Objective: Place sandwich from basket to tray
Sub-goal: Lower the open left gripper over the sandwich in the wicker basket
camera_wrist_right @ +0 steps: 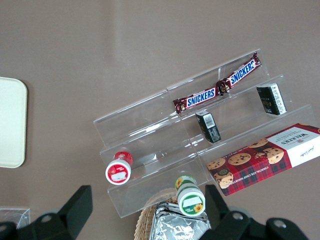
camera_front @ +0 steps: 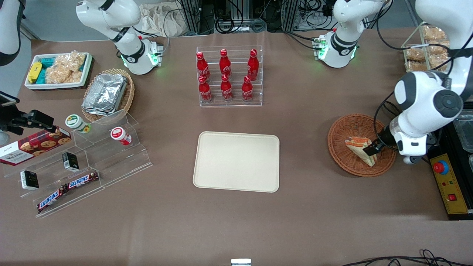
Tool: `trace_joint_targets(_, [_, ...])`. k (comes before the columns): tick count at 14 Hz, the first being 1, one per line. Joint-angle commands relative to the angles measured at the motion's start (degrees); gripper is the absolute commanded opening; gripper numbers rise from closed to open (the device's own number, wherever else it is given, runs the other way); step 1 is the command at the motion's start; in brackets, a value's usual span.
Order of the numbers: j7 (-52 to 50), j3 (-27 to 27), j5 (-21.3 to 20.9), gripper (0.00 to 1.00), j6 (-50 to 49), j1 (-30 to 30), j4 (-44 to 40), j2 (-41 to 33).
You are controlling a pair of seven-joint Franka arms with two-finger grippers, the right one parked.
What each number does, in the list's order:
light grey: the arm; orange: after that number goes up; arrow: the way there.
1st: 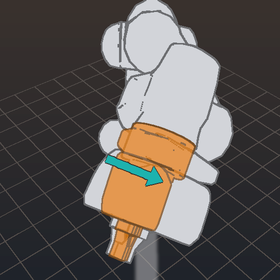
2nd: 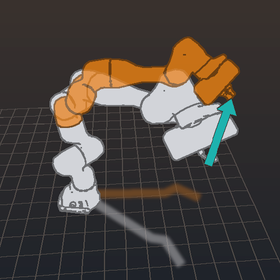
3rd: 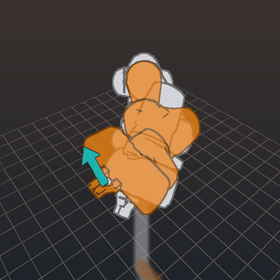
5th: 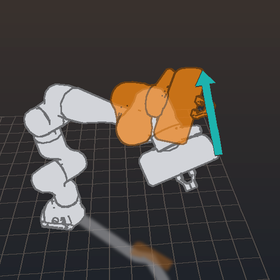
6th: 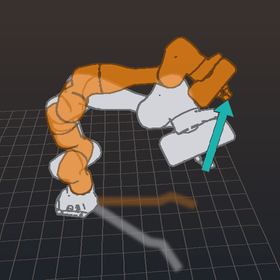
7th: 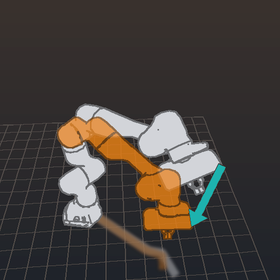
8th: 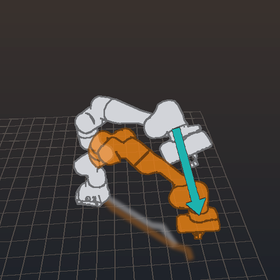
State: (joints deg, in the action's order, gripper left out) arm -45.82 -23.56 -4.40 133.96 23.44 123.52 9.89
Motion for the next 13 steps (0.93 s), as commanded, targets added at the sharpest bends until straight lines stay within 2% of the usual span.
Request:
trace_joint_targets(1, [-1.2, -0.35, -0.79, 0.99, 2.71, 1.35, 2.51, -0.66])
trace_joint_targets(13, [-1.2, -0.35, -0.87, 0.99, 10.0, 3.28, 6.55, 2.06])
